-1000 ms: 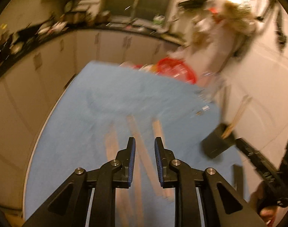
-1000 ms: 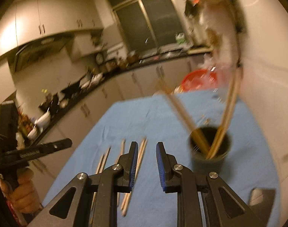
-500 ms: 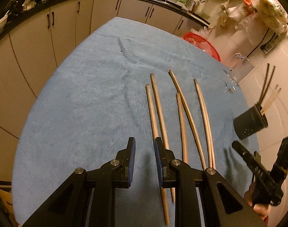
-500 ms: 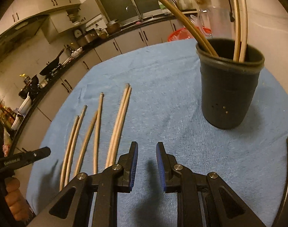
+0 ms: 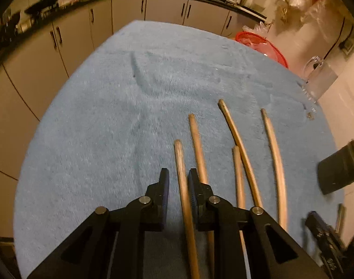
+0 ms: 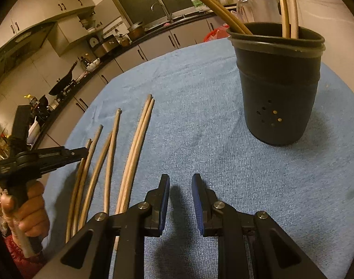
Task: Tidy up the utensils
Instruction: 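Close the left tool on a third chopstick while the right tool grasps another chopstick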
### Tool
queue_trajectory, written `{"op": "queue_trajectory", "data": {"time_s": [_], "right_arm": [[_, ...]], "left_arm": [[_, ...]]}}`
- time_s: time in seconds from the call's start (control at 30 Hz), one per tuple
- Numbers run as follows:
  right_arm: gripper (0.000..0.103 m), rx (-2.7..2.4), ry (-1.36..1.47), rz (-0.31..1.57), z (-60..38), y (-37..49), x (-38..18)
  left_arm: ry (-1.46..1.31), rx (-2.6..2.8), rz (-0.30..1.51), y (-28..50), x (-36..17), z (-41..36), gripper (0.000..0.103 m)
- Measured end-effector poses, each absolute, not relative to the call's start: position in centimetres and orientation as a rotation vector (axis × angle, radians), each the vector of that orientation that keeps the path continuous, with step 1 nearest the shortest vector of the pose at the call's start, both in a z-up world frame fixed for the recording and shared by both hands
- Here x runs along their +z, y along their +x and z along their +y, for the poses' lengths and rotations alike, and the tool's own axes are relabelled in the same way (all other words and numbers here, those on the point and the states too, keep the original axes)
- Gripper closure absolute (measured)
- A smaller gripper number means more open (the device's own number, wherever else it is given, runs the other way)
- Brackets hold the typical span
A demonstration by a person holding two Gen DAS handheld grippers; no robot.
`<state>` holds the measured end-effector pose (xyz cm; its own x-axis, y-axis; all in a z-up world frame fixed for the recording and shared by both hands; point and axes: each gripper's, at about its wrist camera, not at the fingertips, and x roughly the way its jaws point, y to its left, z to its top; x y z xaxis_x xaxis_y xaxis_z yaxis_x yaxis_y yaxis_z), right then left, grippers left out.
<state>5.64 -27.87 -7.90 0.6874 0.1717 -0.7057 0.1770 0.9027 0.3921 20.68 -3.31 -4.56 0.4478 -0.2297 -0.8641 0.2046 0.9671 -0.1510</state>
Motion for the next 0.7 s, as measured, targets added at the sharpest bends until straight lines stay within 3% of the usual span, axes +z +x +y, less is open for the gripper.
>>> {"op": "queue_trajectory", "data": {"time_s": [0.07, 0.4, 0.7], "right_arm": [[0.08, -0.003, 0.461, 0.821, -27.6, 5.8, -7.8], [0.081, -0.009, 0.353, 0.888, -25.3, 7.4, -6.1], [0.081, -0.02, 0.358, 0.976, -24.6, 17.4, -2.4]], "left_arm": [[-0.013, -0.244, 1.053, 20.9, -4.7, -3.3, 0.094], [-0.087, -0.294, 1.013, 20.7, -5.2, -0.4, 0.095], [-0.1, -0.308, 1.019, 21.2, -5.2, -0.8, 0.094]]}}
